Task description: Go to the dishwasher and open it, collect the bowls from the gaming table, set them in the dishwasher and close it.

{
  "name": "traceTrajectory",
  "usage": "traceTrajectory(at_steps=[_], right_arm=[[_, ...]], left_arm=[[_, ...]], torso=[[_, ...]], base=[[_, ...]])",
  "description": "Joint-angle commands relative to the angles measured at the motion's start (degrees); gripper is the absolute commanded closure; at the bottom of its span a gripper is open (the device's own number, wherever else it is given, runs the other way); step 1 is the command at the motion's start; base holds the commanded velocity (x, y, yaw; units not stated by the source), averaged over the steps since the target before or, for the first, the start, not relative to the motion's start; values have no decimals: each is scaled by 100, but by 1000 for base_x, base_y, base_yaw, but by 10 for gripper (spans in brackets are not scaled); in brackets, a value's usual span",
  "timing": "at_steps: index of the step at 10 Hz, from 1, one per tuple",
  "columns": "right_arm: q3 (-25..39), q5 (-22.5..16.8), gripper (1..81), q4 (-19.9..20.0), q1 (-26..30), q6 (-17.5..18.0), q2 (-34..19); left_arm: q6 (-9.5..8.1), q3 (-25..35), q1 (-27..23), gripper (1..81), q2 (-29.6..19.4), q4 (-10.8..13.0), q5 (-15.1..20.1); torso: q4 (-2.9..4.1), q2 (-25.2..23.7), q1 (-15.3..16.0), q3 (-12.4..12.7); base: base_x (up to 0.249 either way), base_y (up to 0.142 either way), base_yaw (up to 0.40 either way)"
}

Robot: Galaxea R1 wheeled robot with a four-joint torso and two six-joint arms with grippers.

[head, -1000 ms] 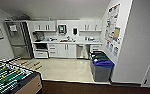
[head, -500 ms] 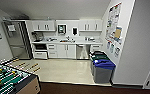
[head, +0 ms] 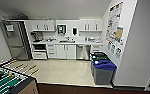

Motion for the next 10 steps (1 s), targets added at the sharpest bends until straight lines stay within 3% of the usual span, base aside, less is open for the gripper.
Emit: traceTrajectory(at_steps=[1,10], right_arm=[[26,-279,10,45,303,4,16],[35,-261,10,62,294,30,7]], left_arm=[[25,21,-336,10,38,7,251],[16,21,-336,10,-23,-37,128]], torso=[[0,0,0,0],[0,0,2,0]], base=[[132,0,0],[146,0,0]])
